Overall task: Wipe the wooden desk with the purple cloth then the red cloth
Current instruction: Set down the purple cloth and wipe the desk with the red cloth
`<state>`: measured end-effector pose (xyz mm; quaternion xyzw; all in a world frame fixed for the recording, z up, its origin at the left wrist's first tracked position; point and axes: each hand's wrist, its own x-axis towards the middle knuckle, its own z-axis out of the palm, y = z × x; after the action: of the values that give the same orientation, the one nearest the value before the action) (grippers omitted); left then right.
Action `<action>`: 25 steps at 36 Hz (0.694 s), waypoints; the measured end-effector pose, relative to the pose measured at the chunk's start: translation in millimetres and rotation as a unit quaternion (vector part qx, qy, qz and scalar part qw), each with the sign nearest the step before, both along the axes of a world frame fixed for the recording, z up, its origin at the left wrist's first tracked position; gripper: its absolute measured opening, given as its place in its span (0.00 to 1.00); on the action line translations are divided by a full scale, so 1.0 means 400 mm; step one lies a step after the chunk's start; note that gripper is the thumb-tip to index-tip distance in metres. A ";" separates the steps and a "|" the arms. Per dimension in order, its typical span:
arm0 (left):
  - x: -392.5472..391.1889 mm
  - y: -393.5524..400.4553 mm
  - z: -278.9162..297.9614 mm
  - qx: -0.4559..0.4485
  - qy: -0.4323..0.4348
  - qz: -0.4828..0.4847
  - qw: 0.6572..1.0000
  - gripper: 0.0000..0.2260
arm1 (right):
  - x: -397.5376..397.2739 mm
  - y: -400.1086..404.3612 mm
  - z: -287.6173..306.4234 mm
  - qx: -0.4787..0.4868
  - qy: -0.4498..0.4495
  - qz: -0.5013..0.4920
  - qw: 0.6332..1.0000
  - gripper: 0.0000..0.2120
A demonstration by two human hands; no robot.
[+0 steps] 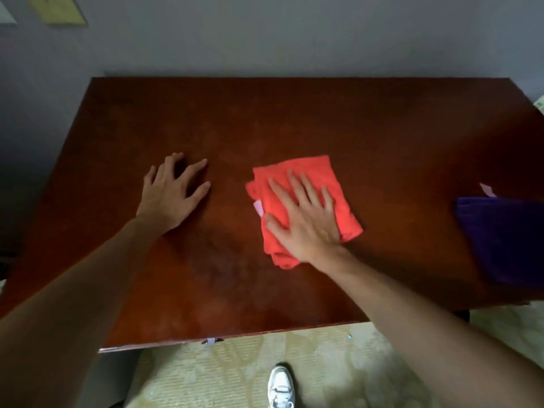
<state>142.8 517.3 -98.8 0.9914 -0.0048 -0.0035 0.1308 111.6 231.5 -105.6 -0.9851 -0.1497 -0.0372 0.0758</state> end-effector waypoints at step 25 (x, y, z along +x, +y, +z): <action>0.038 0.027 -0.037 0.001 -0.049 -0.024 0.998 0.25 | 0.755 0.157 0.007 0.012 0.017 -0.059 0.998 0.31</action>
<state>158.1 528.1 -113.7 0.9901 -0.0354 0.0423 0.1293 413.5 294.2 -102.6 -0.9917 -0.0896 -0.0262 0.0882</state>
